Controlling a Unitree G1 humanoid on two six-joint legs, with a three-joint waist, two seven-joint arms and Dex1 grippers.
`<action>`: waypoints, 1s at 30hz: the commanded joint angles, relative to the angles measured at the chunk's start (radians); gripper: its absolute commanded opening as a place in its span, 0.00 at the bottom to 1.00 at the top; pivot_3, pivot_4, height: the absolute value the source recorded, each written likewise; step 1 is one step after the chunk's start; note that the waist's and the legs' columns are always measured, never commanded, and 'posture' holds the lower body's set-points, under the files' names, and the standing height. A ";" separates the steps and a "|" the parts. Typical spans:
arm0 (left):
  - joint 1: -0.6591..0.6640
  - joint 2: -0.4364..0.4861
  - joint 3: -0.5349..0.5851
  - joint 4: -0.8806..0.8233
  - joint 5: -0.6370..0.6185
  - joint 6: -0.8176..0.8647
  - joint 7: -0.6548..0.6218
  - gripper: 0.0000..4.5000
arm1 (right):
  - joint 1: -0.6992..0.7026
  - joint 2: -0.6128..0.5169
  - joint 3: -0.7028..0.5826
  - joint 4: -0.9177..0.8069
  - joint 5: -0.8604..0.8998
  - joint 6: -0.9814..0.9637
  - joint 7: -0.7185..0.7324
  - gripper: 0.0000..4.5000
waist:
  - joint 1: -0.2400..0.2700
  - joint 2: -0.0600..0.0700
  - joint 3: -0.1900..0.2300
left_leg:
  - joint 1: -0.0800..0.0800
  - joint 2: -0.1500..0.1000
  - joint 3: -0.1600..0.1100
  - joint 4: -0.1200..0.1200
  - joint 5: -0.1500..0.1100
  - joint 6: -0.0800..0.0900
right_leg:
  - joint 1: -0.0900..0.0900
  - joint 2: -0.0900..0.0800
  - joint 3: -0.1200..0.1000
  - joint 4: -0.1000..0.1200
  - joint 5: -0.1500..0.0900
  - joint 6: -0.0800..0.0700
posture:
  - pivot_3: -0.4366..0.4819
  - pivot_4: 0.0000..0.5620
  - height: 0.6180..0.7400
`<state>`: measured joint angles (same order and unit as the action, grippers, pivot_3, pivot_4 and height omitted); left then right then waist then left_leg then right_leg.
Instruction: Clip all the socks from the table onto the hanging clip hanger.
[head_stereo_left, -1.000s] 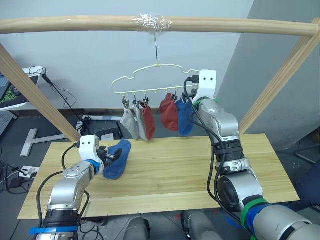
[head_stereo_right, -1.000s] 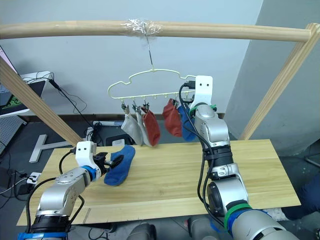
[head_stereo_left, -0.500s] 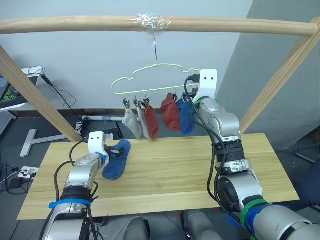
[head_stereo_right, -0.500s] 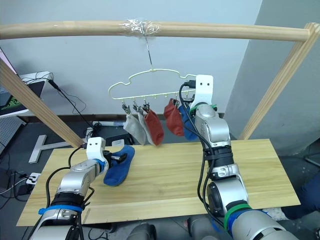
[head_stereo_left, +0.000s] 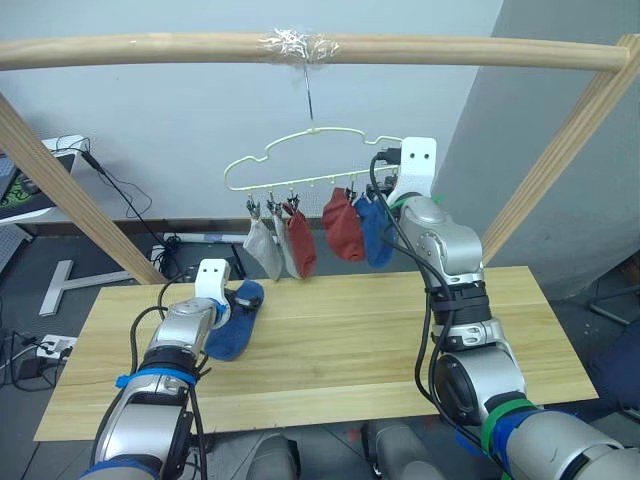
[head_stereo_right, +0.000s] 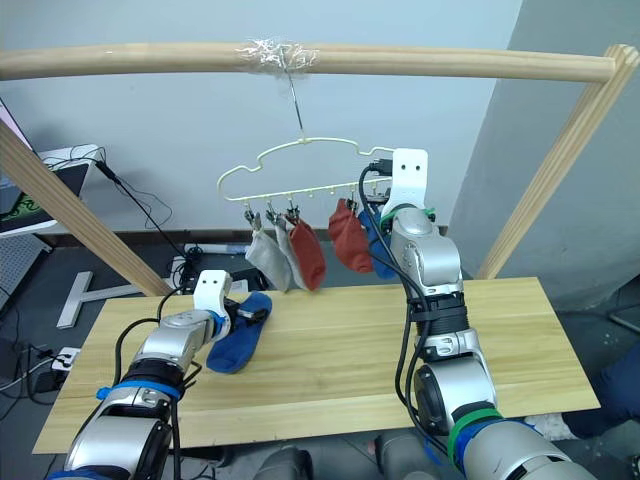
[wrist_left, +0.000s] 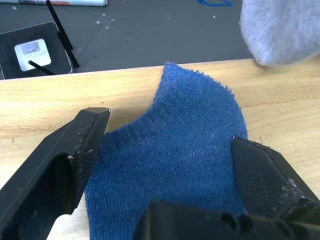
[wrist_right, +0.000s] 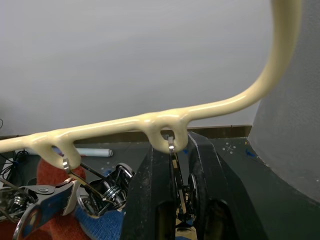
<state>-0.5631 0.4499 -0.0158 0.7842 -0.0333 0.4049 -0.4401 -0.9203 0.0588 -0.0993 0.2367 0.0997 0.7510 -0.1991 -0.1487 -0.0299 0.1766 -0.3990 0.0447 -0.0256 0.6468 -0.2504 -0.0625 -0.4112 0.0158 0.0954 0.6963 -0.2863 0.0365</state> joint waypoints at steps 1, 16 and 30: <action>0.025 -0.012 -0.046 0.033 0.043 0.027 -0.014 0.91 | -0.007 -0.003 -0.006 -0.057 -0.004 -0.006 -0.007 0.01 | 0.000 0.000 0.000 | 0.000 0.000 0.000 0.000 0.000 0.000 | 0.000 0.000 0.000 0.000 0.000 0.000 | 0.33 0.25 1.00; 0.043 -0.007 -0.060 0.003 0.043 0.038 -0.028 0.01 | -0.005 0.001 -0.003 -0.055 -0.003 -0.007 -0.005 0.01 | -0.017 0.000 -0.006 | 0.002 0.000 0.000 0.000 0.001 0.002 | 0.001 0.000 0.000 0.001 0.000 0.000 | 0.34 0.25 1.00; 0.116 -0.075 -0.031 -0.503 -0.137 0.207 -0.211 0.01 | -0.026 0.039 -0.057 -0.089 0.050 0.074 -0.005 0.01 | -0.014 0.000 -0.005 | -0.002 0.000 -0.001 0.000 0.001 0.002 | 0.000 -0.001 -0.001 -0.001 0.000 0.000 | 0.34 0.24 1.00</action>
<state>-0.4308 0.3785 -0.0714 0.3976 -0.1193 0.5857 -0.6220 -0.9184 0.0946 -0.1406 0.2000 0.1362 0.8180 -0.1985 -0.1626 -0.0299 0.1711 -0.4006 0.0446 -0.0269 0.6464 -0.2492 -0.0609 -0.4111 0.0153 0.0944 0.6955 -0.2863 0.0366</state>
